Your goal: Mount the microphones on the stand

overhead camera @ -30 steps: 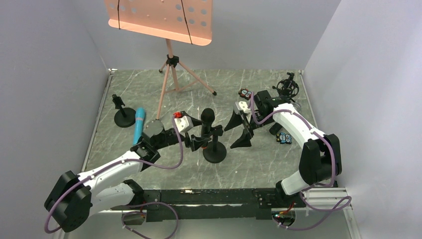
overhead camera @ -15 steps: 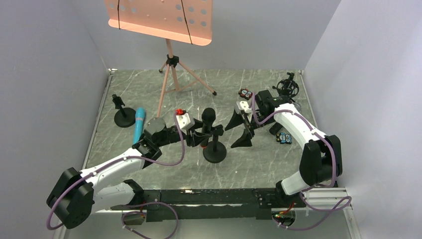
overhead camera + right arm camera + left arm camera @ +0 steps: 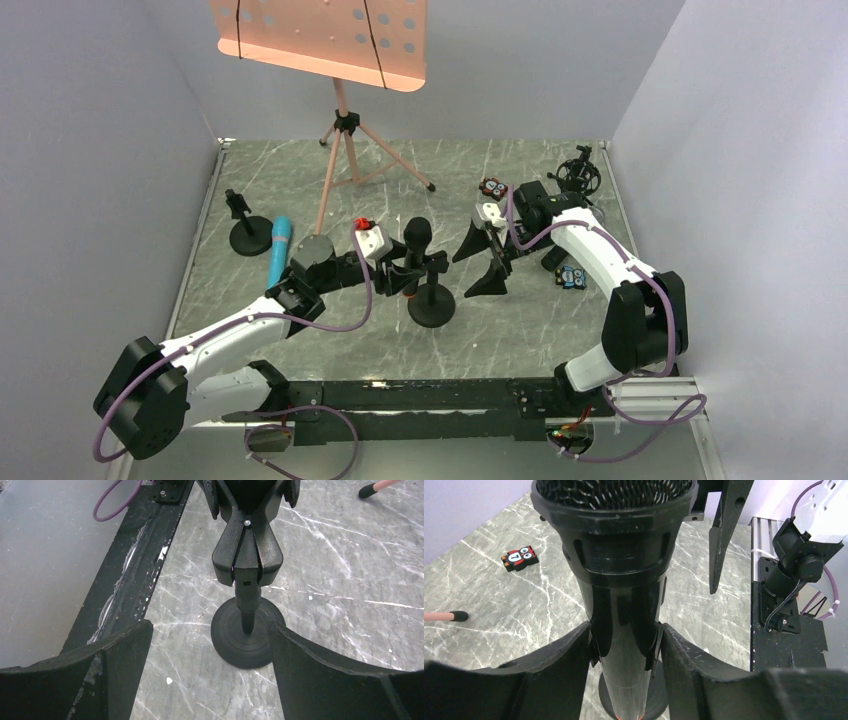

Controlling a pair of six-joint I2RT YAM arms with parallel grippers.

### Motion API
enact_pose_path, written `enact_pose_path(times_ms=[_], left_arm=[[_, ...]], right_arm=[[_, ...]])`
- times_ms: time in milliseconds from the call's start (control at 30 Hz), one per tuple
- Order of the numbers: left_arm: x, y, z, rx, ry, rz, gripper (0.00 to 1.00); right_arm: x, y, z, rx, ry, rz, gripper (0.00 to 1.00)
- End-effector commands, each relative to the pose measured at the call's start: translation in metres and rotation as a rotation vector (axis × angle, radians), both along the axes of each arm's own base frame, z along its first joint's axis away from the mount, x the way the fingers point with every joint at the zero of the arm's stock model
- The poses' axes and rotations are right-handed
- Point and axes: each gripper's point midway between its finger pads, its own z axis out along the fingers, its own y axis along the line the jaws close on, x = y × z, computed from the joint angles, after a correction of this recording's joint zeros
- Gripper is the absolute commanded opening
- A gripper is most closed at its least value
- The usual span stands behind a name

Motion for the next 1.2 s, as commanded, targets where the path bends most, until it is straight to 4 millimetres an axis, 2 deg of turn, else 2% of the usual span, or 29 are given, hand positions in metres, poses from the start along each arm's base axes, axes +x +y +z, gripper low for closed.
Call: enact_pose_path(times_ms=[0,67,100,200,333,433,667,833,967,1167], left_arm=[[0.001,-0.003,0.023,-0.037,-0.043,-0.014,0.51],[0.0,-0.003,0.024,-0.038,-0.043,-0.016,0.41],[0.001,-0.003,0.025,-0.039,-0.044,-0.014,0.29],[0.001,-0.001,0.029,-0.051,-0.049,-0.001,0.11],[0.003,0.008,0.044,-0.081,-0.068,0.053,0.06],[0.016,0.021,0.054,-0.073,-0.067,0.158,0.0],[0.06,0.071,0.083,-0.094,-0.114,0.426,0.0],[0.098,0.098,0.106,-0.129,-0.159,0.56,0.0],[0.125,0.108,0.118,-0.151,-0.192,0.611,0.0],[0.165,0.108,0.134,-0.182,-0.236,0.648,0.0]], right_arm=[[0.001,0.003,0.02,0.072,-0.067,0.011,0.9],[0.0,0.002,0.02,0.071,-0.066,0.011,0.9],[0.001,0.002,0.02,0.07,-0.068,0.01,0.9],[0.001,0.002,0.021,0.073,-0.069,0.009,0.9],[0.001,0.001,0.021,0.071,-0.071,0.008,0.9],[0.001,0.001,0.02,0.069,-0.072,0.007,0.9],[0.001,0.001,0.021,0.07,-0.073,0.006,0.9],[0.002,0.0,0.021,0.07,-0.073,0.003,0.9],[0.002,-0.001,0.021,0.071,-0.075,-0.001,0.9],[0.003,-0.002,0.021,0.069,-0.079,-0.003,0.9]])
